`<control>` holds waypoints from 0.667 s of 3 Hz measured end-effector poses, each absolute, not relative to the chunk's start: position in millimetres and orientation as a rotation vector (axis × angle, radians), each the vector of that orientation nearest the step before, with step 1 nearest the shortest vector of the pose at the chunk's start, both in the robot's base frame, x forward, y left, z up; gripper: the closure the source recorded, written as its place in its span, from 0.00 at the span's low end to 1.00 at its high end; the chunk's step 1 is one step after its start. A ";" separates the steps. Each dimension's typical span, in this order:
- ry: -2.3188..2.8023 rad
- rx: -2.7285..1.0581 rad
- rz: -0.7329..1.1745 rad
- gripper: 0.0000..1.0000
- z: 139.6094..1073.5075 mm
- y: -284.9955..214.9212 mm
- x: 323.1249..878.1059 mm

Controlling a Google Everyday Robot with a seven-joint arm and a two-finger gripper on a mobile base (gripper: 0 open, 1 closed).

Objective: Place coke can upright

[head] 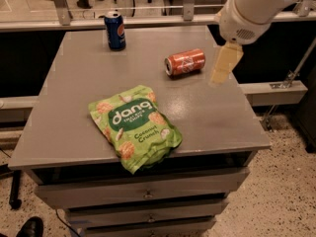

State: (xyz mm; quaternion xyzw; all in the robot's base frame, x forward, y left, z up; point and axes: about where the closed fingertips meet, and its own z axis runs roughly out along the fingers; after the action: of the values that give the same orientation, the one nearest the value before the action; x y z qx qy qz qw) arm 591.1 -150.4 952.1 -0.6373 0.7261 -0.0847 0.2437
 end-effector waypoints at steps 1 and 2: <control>1.925 -1.763 -0.229 0.00 937.5 -128.9 640.1; 1.896 -1.791 -0.227 0.00 920.5 -115.0 675.6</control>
Offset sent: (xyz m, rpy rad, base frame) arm 0.1297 0.0515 -0.0500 -0.0008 -0.0392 0.1048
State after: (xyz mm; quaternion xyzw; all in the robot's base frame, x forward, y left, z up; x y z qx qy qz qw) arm 675.6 -115.0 920.5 -0.6608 0.6996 -0.0837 0.2585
